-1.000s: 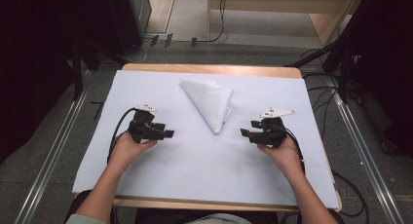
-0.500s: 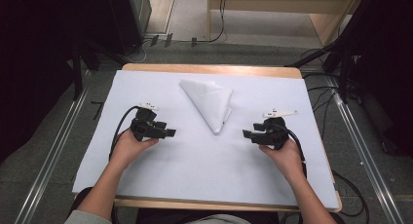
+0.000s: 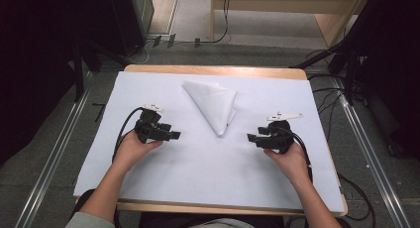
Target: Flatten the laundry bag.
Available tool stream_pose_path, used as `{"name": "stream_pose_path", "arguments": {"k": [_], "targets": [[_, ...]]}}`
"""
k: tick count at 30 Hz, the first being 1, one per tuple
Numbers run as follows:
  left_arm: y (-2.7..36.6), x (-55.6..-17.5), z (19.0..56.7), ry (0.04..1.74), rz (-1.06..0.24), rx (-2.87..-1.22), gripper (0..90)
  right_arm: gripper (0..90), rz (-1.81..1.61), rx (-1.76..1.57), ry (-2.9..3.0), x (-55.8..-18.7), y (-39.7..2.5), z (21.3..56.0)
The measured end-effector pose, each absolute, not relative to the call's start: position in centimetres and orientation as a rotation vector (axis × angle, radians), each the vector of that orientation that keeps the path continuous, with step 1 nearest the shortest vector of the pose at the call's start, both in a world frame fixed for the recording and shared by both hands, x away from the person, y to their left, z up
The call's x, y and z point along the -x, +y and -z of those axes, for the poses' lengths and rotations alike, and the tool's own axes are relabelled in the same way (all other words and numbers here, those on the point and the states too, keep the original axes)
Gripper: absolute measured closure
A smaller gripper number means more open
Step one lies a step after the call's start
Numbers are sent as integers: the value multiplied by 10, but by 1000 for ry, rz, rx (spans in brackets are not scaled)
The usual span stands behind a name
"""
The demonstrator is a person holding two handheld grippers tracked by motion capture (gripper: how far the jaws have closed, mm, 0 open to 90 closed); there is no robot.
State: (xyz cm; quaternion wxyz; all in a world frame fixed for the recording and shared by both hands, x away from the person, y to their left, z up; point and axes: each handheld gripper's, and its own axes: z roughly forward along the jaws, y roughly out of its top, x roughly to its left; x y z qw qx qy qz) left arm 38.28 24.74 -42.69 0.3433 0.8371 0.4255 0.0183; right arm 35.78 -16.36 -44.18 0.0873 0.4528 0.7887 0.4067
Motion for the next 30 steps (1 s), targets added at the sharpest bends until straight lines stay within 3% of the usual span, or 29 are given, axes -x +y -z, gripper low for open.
{"name": "stream_pose_path", "arguments": {"k": [30], "targets": [[249, -383, 426, 1112, -39, -2167, 398, 455, -1198, -1336, 2369, -358, -160, 442]]}}
